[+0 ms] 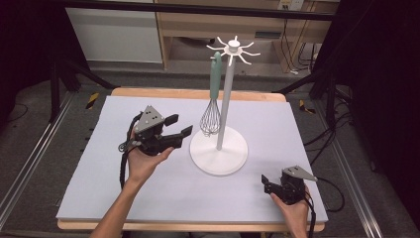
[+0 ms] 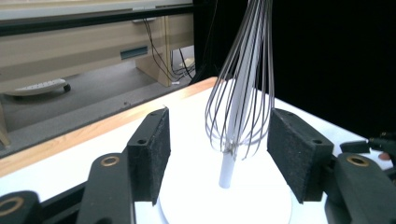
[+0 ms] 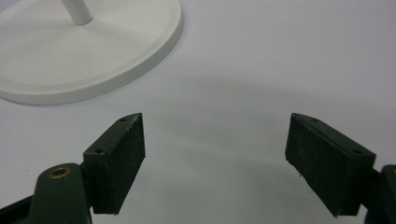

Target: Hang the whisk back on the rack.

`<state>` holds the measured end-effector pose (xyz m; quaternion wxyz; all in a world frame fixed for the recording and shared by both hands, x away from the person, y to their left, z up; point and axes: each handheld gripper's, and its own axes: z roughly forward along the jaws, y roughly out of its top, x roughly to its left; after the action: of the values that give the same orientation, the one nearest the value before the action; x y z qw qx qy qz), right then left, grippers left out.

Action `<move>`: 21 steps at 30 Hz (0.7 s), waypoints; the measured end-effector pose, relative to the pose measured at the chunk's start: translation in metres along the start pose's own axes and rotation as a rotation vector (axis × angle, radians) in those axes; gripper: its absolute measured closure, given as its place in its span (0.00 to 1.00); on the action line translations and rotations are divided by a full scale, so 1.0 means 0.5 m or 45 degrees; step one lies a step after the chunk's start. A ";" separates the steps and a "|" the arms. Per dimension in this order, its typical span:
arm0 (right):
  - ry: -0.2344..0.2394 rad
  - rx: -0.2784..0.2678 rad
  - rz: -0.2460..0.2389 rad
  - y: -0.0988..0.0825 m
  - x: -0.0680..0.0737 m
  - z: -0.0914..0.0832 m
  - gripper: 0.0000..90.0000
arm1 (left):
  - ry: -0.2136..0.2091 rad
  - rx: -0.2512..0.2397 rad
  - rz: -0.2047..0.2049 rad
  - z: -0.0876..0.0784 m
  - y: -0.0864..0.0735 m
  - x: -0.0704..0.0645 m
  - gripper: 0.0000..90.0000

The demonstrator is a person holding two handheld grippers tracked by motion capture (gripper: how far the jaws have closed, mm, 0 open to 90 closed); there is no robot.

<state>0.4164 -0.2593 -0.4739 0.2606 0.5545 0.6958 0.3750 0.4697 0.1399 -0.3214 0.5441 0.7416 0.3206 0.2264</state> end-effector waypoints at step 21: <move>-0.015 -0.009 -0.001 -0.002 -0.003 -0.003 0.28 | 0.100 0.157 -0.072 -0.030 -0.136 0.056 0.39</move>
<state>0.4152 -0.2614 -0.4739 0.2668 0.5555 0.6932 0.3738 0.4631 0.1837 -0.3821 0.4905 0.7550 0.3758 0.2195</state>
